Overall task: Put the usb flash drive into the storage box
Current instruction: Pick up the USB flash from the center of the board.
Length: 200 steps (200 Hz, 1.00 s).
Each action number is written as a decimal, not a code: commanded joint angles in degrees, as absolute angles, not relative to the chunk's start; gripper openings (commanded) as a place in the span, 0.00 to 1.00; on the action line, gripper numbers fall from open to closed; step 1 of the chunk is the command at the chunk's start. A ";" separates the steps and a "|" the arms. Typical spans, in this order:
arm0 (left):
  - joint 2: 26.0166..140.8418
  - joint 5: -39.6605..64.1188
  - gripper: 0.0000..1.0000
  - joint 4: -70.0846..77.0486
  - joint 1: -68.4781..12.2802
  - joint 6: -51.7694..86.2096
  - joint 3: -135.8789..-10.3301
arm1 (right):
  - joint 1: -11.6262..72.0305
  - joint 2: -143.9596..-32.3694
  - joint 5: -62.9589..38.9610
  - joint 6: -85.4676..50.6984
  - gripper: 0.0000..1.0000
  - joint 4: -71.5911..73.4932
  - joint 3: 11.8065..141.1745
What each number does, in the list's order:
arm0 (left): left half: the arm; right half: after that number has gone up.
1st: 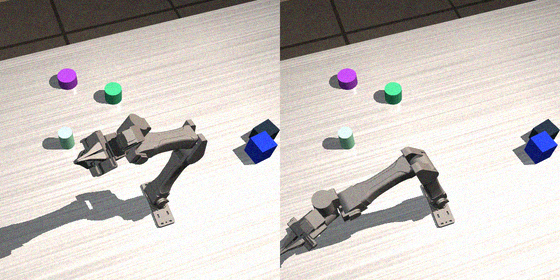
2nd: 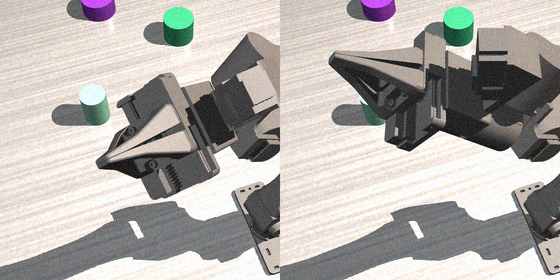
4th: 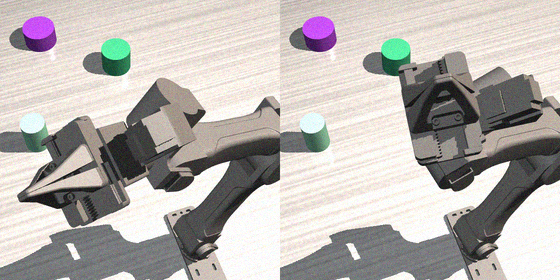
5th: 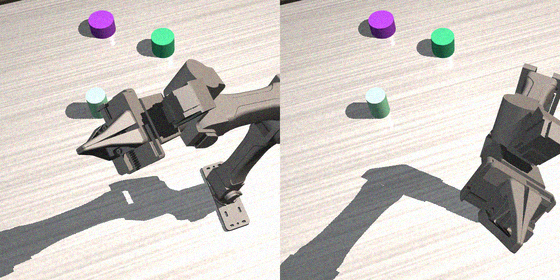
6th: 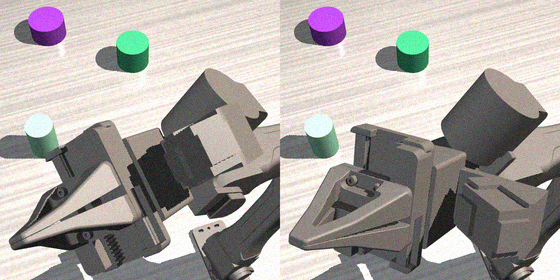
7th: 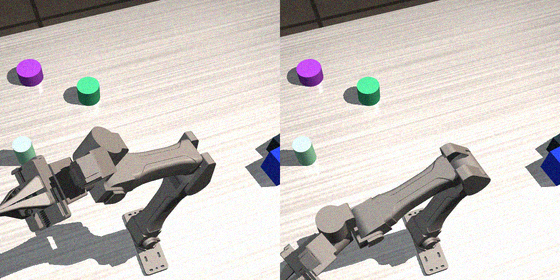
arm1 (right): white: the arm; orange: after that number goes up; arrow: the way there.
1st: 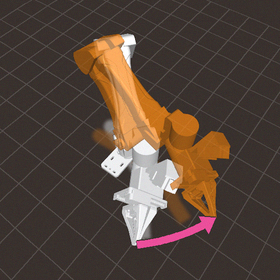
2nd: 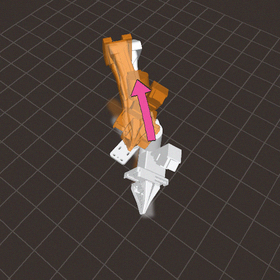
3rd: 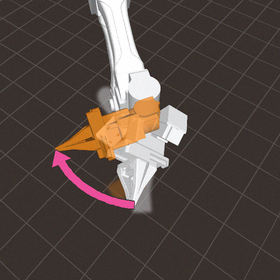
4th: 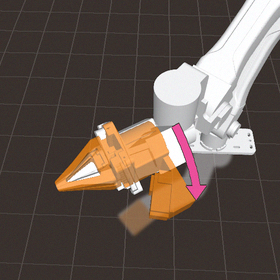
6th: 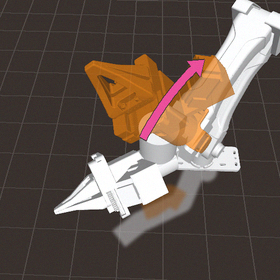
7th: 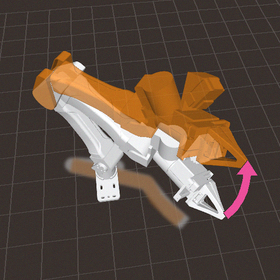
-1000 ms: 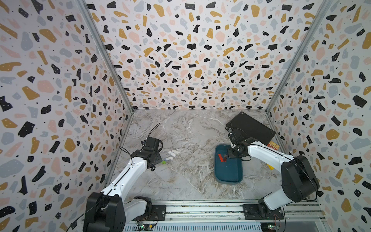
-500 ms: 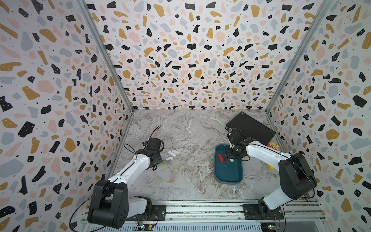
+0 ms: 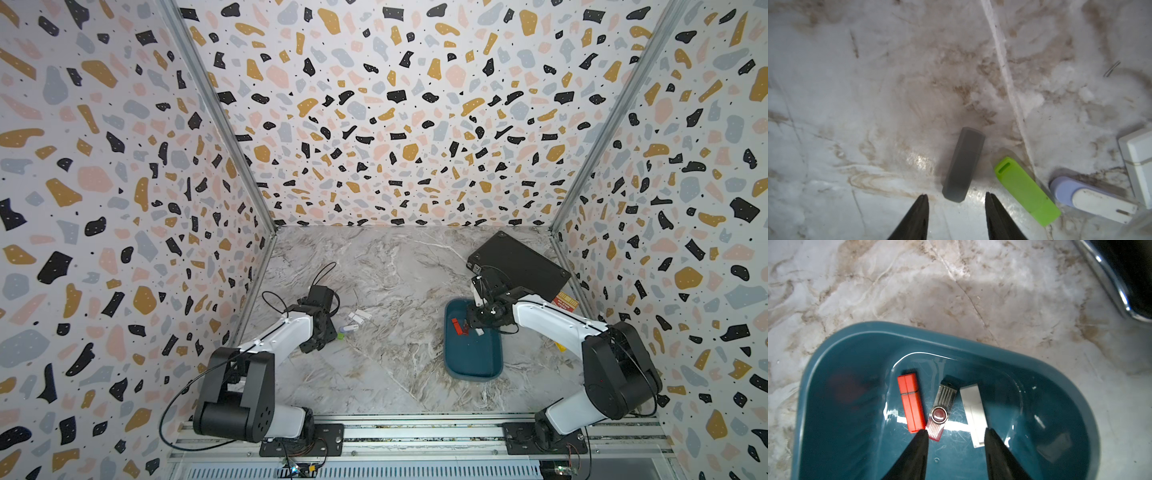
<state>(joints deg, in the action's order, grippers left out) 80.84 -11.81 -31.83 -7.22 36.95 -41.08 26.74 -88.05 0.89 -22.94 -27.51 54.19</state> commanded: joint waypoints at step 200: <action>86.36 -9.69 0.54 -31.29 -1.05 34.49 -46.65 | 26.75 -85.70 -2.94 -22.85 0.50 -26.10 52.69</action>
<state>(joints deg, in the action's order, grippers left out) 86.59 -6.52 -29.34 -1.50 36.21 -44.12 26.74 -87.66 -2.11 -22.94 -25.91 53.19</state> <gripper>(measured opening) 0.534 0.495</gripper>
